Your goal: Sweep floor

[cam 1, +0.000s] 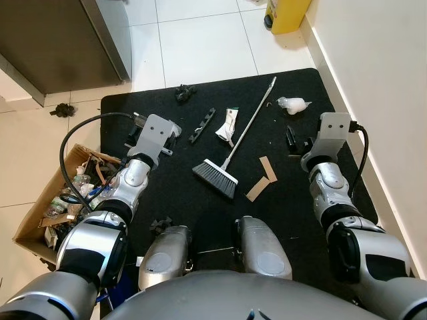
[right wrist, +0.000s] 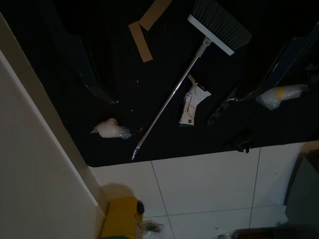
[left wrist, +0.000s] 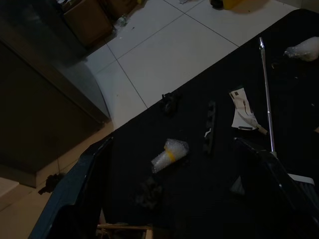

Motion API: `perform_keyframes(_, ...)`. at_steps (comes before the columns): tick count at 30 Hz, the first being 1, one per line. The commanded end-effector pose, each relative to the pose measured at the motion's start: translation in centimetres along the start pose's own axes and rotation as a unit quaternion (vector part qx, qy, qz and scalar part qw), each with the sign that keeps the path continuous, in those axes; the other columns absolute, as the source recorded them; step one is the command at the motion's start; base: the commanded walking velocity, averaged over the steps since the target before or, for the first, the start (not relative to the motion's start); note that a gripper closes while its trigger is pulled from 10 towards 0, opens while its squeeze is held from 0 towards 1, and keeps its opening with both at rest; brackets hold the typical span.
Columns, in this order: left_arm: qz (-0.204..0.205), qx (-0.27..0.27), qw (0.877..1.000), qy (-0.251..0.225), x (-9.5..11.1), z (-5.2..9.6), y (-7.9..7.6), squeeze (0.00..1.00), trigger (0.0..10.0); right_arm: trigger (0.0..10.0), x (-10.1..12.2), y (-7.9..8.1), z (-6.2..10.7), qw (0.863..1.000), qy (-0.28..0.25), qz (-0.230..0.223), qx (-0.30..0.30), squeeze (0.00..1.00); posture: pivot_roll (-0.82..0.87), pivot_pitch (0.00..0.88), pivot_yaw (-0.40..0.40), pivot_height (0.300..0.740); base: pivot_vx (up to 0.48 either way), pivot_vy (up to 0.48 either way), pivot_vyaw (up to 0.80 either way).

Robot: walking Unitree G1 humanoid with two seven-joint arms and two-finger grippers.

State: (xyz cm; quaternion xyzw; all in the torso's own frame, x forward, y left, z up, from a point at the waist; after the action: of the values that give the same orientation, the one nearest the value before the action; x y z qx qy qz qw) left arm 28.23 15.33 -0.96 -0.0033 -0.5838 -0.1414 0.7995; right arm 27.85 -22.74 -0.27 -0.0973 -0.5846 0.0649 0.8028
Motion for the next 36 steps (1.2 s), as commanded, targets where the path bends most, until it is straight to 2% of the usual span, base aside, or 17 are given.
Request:
perform_keyframes(1,-0.006,-0.004,1.0,0.003,-0.17,0.05,-0.3,0.0,10.0,10.0,-0.25,-0.23,0.05,1.0,0.008,-0.002,-0.002,0.0,-0.01,0.0,0.023,0.74,0.0,0.0,0.0)
perform_keyframes(36,-0.003,-0.012,1.0,0.01,-0.15,-0.08,-0.28,0.0,10.0,10.0,-0.12,-0.19,-0.1,1.0,0.01,-0.003,0.0,0.0,-0.01,0.0,0.026,0.74,0.0,0.0,0.0)
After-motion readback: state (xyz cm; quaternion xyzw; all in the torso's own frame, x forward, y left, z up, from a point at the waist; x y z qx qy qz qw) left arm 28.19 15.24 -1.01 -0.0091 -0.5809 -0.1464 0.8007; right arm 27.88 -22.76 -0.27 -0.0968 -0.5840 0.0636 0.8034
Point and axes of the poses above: a point about 5 cm out from each wrist's last joint towards the gripper, its own z axis pointing back from the gripper into the wrist, its own x axis along the axis of the wrist's last joint, y = z × x, the point moved 1 cm from there along -z, pointing out of the wrist towards the gripper, and after that the axes turned 12 degrees about z, right-handed, at the moved point
